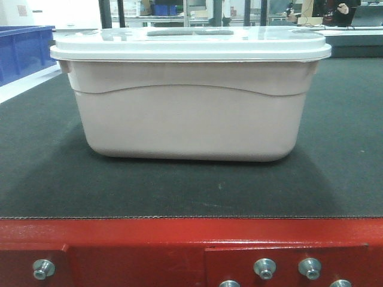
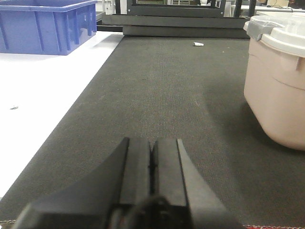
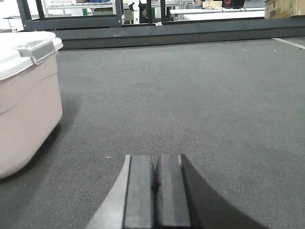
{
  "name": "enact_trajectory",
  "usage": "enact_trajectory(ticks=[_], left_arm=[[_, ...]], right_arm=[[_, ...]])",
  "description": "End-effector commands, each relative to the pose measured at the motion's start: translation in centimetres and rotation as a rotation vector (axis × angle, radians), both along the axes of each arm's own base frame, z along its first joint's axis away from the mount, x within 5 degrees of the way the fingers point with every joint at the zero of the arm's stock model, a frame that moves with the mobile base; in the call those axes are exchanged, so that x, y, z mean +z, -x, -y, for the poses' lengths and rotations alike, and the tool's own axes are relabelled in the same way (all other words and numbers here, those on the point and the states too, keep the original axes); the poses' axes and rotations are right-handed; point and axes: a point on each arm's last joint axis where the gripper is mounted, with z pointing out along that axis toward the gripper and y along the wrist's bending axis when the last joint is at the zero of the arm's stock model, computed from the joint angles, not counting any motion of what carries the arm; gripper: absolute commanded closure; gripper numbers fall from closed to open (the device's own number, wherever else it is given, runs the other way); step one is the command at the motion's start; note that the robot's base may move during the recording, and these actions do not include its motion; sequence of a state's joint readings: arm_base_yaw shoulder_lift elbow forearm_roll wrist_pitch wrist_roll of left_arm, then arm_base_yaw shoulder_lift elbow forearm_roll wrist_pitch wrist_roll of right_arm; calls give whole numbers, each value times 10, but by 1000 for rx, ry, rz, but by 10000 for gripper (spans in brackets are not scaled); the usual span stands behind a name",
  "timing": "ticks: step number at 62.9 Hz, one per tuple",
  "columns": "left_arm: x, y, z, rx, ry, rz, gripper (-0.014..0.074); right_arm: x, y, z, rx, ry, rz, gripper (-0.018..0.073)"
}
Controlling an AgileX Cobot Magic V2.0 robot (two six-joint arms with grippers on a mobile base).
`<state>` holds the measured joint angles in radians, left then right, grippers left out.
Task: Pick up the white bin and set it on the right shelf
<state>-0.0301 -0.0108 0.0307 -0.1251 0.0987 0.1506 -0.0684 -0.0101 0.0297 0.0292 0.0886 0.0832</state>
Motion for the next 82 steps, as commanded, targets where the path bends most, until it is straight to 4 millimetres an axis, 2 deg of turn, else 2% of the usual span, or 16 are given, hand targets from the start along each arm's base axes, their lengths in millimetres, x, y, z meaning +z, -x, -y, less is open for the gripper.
enact_trajectory(ticks=[1,49,57,64,69,73,82], left_arm=[[2,0,-1,3,22,83,714],[6,0,-1,8,27,121,713],[6,0,-1,9,134,119,714],[7,1,-2,12,151,134,713],[15,2,-3,22,177,193,713],[28,4,-5,32,187,270,713],[73,9,-3,9,181,315,711]], right_arm=[[9,1,0,-3,21,93,491],[13,1,0,-5,23,136,491],[14,1,0,-5,24,138,491],[14,1,0,-5,24,138,491],[15,2,0,-5,23,146,491],[23,3,0,-5,12,171,491],[57,10,0,-3,-11,272,491]])
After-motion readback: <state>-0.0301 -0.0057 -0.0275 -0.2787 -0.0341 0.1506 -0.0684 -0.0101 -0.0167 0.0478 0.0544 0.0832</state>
